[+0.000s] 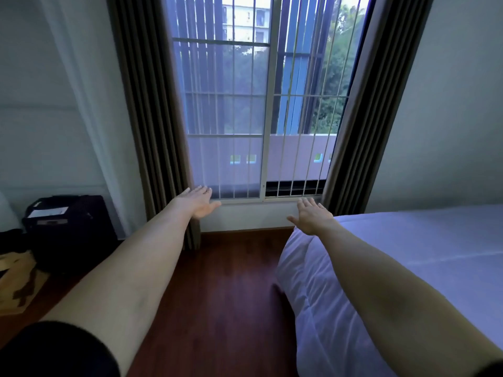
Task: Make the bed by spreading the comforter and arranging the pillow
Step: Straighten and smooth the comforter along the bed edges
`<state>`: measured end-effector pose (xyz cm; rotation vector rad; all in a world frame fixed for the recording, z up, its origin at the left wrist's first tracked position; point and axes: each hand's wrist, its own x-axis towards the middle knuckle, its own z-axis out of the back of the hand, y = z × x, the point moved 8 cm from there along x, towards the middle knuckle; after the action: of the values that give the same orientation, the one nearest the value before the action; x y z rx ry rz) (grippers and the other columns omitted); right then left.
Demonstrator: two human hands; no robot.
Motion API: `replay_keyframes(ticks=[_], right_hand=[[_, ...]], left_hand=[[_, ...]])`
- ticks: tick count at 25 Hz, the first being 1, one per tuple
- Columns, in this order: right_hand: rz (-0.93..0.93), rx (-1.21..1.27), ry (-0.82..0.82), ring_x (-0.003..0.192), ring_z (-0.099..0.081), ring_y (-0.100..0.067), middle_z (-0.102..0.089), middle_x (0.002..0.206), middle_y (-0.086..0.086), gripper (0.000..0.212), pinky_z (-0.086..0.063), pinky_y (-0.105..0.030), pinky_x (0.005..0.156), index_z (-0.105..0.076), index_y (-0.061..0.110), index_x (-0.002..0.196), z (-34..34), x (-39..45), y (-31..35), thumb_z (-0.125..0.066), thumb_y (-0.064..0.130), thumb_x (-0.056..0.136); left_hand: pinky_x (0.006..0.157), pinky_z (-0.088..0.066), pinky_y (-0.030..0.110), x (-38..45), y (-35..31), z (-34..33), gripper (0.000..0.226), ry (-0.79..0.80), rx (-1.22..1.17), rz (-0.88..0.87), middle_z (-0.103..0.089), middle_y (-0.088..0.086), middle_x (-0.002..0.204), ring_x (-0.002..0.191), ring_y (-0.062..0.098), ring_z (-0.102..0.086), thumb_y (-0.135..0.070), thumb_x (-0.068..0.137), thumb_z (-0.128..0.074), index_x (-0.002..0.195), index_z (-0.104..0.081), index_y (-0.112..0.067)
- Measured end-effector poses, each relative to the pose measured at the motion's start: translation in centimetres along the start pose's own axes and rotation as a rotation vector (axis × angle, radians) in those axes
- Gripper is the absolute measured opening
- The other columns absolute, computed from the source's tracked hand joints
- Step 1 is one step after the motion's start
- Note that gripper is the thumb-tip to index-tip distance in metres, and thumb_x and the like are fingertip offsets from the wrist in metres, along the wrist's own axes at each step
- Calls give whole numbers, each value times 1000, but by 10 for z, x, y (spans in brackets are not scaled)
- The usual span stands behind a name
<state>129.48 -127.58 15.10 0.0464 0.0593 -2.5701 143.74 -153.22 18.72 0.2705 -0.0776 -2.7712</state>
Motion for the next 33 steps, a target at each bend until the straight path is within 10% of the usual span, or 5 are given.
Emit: replay_keyframes(ticks=[17, 33], right_hand=[[-345, 77, 128, 149, -4, -26, -9, 161, -11, 73, -13, -42, 120, -10, 5, 153, -113, 347, -243, -28, 52, 100], [-999, 300, 254, 149, 9, -25, 7, 162, -4, 69, -2, -40, 122, -1, 12, 154, -272, 348, -385, -28, 47, 102]], left_hand=[[122, -3, 40, 490, -182, -14, 70, 105, -6, -448, 2, 5, 162, 150, 19, 1, -52, 101, -17, 154, -2, -11], [122, -12, 40, 698, -468, -168, 72, 434, 205, -1057, -6, 8, 162, 150, 21, -4, -51, 100, -26, 154, -5, -9]])
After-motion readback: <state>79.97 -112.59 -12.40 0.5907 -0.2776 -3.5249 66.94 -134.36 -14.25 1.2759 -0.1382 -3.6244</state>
